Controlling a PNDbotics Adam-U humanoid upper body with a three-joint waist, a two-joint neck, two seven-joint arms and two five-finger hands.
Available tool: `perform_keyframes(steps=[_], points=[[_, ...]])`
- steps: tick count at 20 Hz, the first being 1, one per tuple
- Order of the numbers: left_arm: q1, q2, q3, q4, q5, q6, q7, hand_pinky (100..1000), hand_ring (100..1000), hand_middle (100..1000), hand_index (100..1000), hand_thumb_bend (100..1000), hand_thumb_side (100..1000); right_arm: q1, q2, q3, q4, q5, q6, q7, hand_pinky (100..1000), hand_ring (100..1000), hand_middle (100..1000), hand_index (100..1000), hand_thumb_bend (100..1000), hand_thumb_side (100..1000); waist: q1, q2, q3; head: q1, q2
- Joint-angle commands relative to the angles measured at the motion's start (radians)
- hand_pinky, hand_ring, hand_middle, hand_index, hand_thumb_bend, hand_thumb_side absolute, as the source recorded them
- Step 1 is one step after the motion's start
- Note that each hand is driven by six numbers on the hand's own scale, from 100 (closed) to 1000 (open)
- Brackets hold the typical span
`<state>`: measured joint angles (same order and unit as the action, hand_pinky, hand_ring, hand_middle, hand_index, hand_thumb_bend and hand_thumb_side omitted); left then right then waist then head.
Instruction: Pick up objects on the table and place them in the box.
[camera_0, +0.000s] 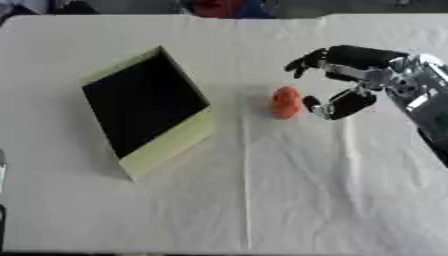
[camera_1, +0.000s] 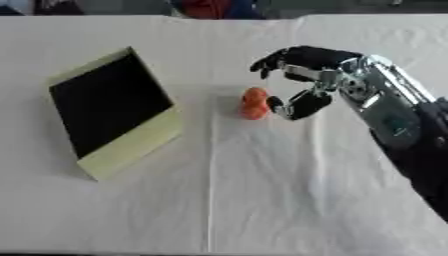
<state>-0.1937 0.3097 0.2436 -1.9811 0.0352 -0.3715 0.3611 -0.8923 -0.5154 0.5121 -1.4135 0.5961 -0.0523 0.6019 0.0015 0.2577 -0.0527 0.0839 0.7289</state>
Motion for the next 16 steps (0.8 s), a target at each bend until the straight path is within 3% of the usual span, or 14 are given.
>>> perform_keyframes(steps=[1, 7, 16], points=[[-0.009, 0.02, 0.002, -0.019, 0.003, 0.002, 0.0, 570, 695, 757, 764, 100, 659, -0.013, -0.01, -0.006, -0.023, -0.009, 0.011, 0.016, 886, 901, 786, 975, 100, 100, 0.001, -0.017, 0.002, -0.003, 0.004], [-0.009, 0.018, 0.001, -0.019, 0.005, 0.003, 0.0, 569, 694, 755, 764, 100, 660, -0.01, 0.002, -0.001, -0.015, 0.001, 0.028, 0.036, 903, 915, 801, 997, 100, 100, 0.001, -0.017, 0.004, -0.005, 0.004], [-0.008, 0.014, -0.001, -0.019, 0.009, 0.004, -0.005, 568, 692, 754, 763, 100, 659, -0.018, 0.043, 0.002, 0.031, 0.184, 0.001, 0.012, 935, 952, 832, 1000, 100, 100, 0.005, -0.014, 0.007, -0.012, 0.002]])
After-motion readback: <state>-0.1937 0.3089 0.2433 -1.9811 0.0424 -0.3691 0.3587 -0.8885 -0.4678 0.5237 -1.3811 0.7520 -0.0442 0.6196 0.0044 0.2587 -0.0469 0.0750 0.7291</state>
